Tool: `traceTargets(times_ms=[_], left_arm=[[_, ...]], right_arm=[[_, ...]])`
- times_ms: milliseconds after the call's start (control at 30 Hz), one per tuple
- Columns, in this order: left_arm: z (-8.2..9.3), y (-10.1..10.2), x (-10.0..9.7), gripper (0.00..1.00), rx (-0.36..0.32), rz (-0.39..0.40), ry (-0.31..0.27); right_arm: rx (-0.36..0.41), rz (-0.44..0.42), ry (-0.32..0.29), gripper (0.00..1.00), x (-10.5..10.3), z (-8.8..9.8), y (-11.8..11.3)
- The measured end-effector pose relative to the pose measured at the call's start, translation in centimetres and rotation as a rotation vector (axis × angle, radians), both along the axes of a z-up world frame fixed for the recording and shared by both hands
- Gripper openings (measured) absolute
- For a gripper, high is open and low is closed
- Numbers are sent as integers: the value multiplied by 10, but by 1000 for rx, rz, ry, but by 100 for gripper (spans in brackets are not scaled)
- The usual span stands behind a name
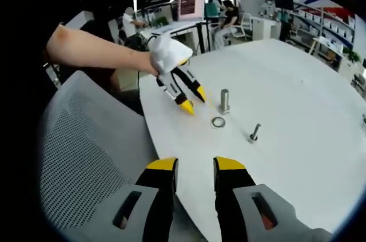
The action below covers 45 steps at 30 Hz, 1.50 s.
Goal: Place the washer onto the threaded stud by aligning its center hole with the stud, sliding it down to the base, and recovering from edge contact or off-axis alignment until the washer reaches the visible bottom stop.
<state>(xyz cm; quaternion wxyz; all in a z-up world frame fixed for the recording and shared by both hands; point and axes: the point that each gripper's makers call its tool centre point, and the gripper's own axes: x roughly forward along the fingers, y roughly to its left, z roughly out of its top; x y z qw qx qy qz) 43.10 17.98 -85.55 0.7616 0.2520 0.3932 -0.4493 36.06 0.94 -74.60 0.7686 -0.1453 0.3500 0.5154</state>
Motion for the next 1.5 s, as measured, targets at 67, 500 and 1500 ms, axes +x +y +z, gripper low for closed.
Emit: traceTargets(times_ms=[67,500,1500], left_arm=[[-1,4,-4,35,14,-2,14],[-8,17,-16,30,98,-29,76],[-5,64,-38,26,191,-10,104]], right_arm=[[-2,1,1,27,0,-1,0],[-17,5,-1,27,-1,-3,-2],[-26,18,-3,27,-3,-4,-1]])
